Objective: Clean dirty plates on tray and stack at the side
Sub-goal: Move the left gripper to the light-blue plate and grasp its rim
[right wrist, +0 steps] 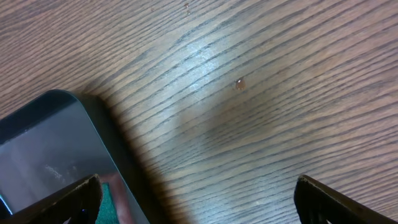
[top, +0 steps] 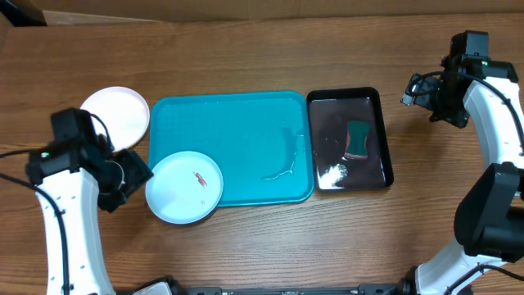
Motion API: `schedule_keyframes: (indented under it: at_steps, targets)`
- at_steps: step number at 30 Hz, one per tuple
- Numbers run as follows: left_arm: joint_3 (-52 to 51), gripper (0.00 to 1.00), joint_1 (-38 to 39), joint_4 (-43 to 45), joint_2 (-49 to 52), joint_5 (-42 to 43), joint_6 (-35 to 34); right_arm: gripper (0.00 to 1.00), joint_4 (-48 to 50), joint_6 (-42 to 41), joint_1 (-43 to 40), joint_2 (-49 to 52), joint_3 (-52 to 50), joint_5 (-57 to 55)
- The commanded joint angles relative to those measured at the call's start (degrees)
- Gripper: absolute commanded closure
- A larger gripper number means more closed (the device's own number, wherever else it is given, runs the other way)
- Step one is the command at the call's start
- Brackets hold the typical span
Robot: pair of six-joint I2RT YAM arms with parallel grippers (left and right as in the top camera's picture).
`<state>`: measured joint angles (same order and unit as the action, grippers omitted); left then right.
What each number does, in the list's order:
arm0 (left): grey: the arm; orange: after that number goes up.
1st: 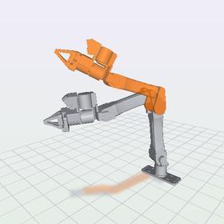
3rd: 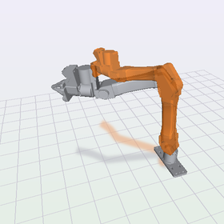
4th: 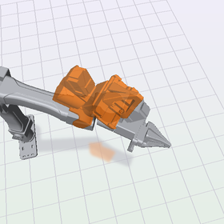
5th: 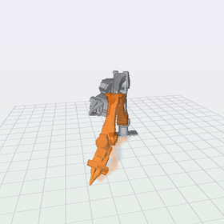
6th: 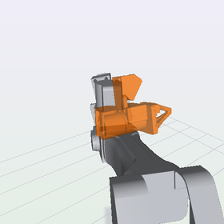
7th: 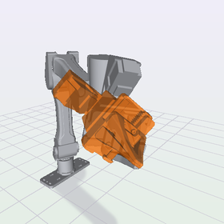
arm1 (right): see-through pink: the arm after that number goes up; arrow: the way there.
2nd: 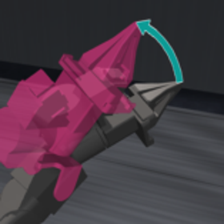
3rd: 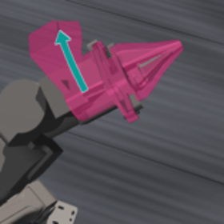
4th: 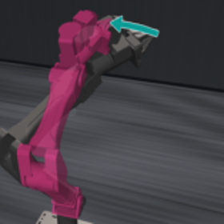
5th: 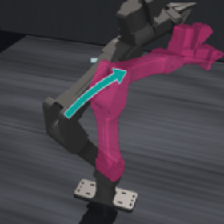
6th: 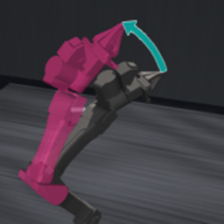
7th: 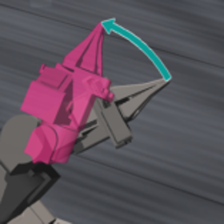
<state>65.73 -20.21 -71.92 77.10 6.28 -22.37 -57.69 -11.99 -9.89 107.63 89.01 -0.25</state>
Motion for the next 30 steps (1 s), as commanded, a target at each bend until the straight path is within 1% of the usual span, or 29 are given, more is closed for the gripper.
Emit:
schedule_keyframes:
  at_steps: [1, 3, 4, 9, 11, 12, 14, 15, 19, 23, 26, 30]
  targets:
    - [-4.39, 0.41, 0.35, 2.36, 1.01, -3.72, -1.01, 0.0, 0.35, -0.15, -0.09, -1.11, 0.59, -0.11]
    - [-6.47, 0.5, 0.35, 3.96, 1.27, -3.78, -1.01, 0.0, 0.35, -0.15, -0.09, -1.11, 0.59, -0.11]
    - [-7.65, 0.52, 0.35, 5.11, 1.36, -3.69, -1.03, 0.0, 0.33, -0.15, -0.09, -1.11, 0.59, -0.11]
    - [-13.77, 0.53, 0.37, 12.46, 1.36, -3.26, -1.01, 0.0, 0.35, -0.15, -0.09, -1.11, 0.59, -0.11]
    - [-16.17, 0.55, 0.37, 15.37, 1.36, -3.32, -0.96, 0.0, 0.33, -0.15, -0.09, -1.11, 0.59, -0.11]
    - [-17.77, 0.58, 0.37, 17.49, 1.36, -3.3, -0.98, 0.0, 0.33, -0.15, -0.09, -1.11, 0.59, -0.11]
    - [-19.52, 0.67, 0.37, 19.8, 1.36, -3.3, -1.01, 0.0, 0.35, -0.15, -0.09, -1.11, 0.59, -0.11]
    - [-20.11, 0.68, 0.37, 20.5, 1.36, -3.21, -1.03, 0.0, 0.33, -0.15, -0.09, -1.11, 0.59, -0.13]
    - [-22.67, 0.69, 0.37, 23.67, 1.38, -1.77, -1.01, 0.0, 0.35, -0.15, -0.09, -1.11, 0.59, -0.11]
    - [-24.11, 0.71, 0.37, 24.94, 1.38, -1.84, -1.01, 0.0, 0.33, -0.15, -0.09, -1.11, 0.59, -0.11]
    - [-25.51, 0.74, 0.37, 26.21, 1.38, -1.84, -1.01, 0.0, 0.35, -0.15, -0.09, -1.11, 0.59, -0.11]
    - [-27.08, 0.81, 0.37, 27.63, 1.38, -1.81, -1.01, 0.0, 0.33, -0.15, -0.09, -1.11, 0.59, -0.11]
